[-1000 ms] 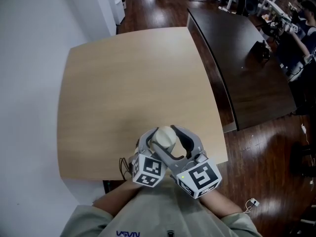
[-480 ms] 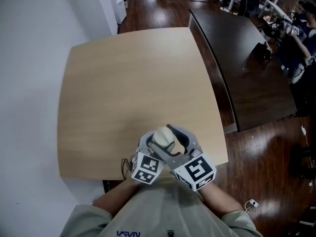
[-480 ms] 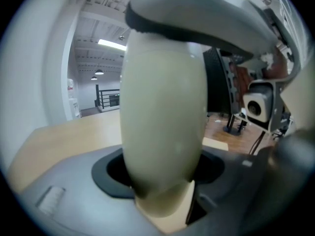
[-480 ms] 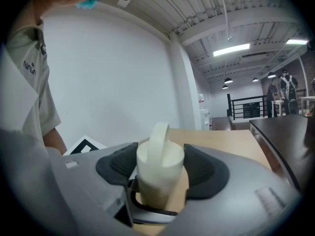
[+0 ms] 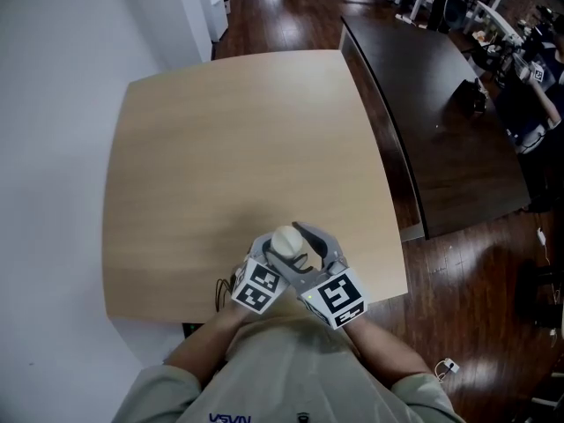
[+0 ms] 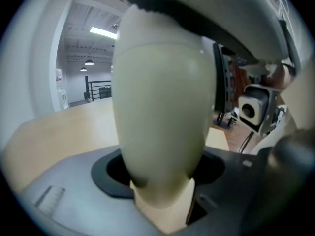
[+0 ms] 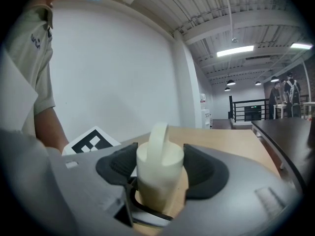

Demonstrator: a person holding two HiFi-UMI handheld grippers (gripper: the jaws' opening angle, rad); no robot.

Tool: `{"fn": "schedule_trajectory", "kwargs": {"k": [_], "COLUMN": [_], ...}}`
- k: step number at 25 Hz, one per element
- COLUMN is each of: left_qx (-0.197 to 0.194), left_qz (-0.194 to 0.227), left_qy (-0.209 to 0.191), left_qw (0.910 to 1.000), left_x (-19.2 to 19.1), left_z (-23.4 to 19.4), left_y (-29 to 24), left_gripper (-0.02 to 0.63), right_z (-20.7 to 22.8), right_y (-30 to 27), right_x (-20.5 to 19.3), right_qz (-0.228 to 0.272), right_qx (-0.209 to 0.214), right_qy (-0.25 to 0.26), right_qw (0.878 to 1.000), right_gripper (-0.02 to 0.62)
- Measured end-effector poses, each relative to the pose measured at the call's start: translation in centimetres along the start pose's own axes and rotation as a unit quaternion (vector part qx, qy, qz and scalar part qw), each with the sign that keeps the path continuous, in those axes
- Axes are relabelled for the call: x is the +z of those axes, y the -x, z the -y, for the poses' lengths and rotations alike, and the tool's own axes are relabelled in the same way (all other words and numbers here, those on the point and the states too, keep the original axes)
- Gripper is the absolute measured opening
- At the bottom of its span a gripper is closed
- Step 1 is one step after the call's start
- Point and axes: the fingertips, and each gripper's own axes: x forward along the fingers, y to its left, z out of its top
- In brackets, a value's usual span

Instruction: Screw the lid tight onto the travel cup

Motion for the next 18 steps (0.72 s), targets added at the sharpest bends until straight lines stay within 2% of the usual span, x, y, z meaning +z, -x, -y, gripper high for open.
{"fn": "schedule_trajectory", "kwargs": {"k": [4,10,18], "left_qx": [-0.027,-0.018,0.001], "left_qz": [-0.036,-0.052,-0.038], "left_qy": [0.008,0.026,0.046], "left_qw": [0.999,0.9981,0.9982], "left_x": [-2.0,-3.7,-4.3], "left_z": [-0.4,-1.8,-3.1], "left_y": [-0.6,-0.3,0.7], "left_gripper": [0.327,0.328,0.302], "right_z": [0.1,2.0,3.2], "right_y": [-1.1,-2.4,-3.0], "right_x": [-1.6,-3.8,-4.8], "right_qz": [-0.018,-0.025,-0.012], "right_qx": [-0.01,-0.038,-0.057], "right_qy": [0.033,0.039,0.031], "right_qw": [0.999,0.998,0.998], "right_gripper": [0.287,0.287,0.288]}}
